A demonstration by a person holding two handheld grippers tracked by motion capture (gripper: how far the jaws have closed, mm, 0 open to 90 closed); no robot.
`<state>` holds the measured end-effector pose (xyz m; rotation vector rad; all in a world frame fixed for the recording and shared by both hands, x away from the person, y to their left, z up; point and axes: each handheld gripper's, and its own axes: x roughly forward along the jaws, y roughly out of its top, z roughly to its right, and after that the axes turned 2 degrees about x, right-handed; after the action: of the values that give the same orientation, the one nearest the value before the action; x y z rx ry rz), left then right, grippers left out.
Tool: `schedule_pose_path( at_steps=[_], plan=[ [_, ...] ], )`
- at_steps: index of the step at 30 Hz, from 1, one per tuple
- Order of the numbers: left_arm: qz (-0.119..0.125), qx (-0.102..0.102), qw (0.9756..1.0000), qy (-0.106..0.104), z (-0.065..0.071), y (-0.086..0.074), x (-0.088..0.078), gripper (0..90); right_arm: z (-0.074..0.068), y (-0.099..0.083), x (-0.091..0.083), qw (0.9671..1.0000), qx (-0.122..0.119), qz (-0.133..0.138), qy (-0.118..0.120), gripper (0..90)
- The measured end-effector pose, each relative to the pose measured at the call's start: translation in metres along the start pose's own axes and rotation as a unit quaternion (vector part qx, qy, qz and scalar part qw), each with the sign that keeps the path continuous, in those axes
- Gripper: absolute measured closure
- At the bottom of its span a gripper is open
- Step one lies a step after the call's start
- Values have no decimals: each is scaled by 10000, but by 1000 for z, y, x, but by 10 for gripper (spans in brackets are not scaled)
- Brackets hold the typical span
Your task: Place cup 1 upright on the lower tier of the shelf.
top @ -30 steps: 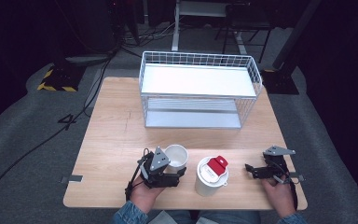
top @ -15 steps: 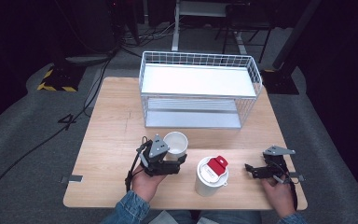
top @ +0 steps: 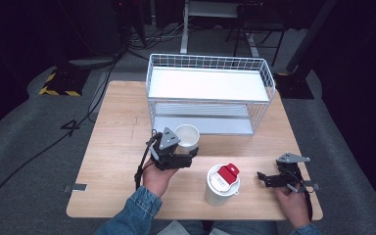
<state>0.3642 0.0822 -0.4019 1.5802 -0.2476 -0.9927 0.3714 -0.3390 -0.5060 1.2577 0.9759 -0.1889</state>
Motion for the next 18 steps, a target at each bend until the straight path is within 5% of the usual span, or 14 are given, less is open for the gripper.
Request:
schedule_pose_path(
  at_steps=[9,18],
  plan=[
    [281,-91,9996,6,-11,8,11,218,0,0,0,10000,-3,-2,1,1],
    [187,-101,9997,114,-23,16,24,219,0,0,0,10000,-3,-2,0,1]
  ],
)
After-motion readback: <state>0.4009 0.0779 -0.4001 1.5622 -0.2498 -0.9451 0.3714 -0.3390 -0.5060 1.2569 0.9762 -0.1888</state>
